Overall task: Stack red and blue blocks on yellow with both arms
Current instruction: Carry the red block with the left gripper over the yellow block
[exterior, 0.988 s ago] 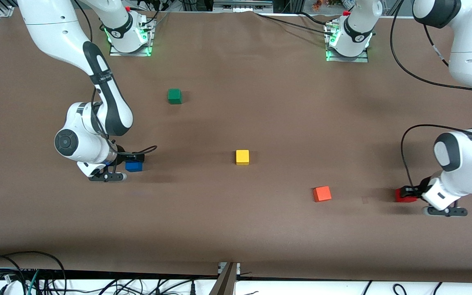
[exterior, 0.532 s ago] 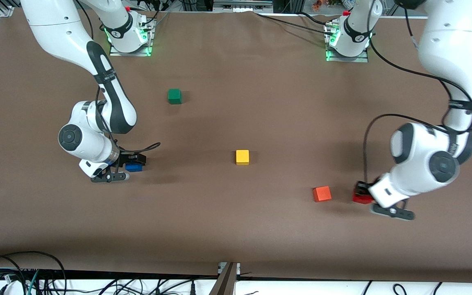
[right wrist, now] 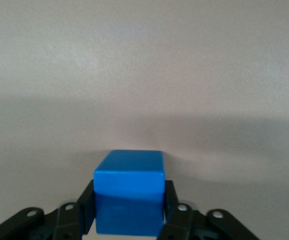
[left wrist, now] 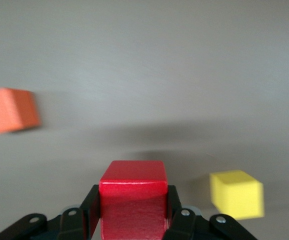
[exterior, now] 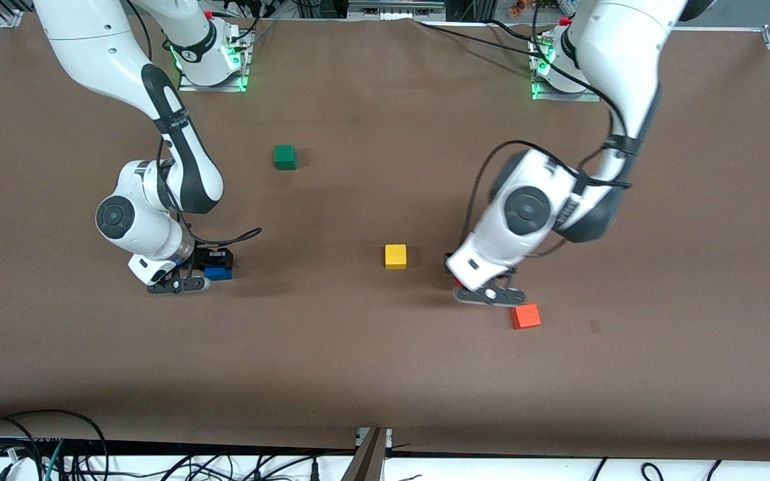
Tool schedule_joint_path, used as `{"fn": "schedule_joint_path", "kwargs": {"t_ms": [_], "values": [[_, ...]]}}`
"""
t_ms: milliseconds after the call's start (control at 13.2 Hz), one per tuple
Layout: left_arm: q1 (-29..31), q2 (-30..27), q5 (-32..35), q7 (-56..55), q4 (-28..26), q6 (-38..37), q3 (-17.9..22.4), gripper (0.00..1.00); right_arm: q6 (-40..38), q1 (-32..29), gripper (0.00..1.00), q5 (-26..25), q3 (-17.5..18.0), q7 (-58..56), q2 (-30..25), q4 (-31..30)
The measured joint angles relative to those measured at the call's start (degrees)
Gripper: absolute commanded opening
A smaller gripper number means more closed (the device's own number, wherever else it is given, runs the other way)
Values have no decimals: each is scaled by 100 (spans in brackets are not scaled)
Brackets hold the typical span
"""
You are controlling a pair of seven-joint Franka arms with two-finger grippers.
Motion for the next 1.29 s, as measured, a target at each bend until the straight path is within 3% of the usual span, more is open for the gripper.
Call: {"fn": "schedule_joint_path", "kwargs": {"t_ms": [228, 380, 608, 836, 1292], "values": [[-510, 216, 0, -249, 270, 6, 18, 0, -199, 3, 19, 0, 0, -17, -190, 53], [-760, 403, 0, -504, 439, 12, 32, 0, -734, 5, 19, 0, 0, -17, -455, 262], [-1021, 574, 0, -851, 538, 23, 69, 0, -1791, 5, 20, 0, -3, -16, -875, 864], [-1117, 704, 0, -1075, 668, 28, 97, 0, -2634, 33, 21, 0, 1, 106, -955, 1641], [-1187, 905, 0, -1174, 880, 29, 316, 0, -2702, 361, 21, -33, 10, 523, -892, 1815]]}}
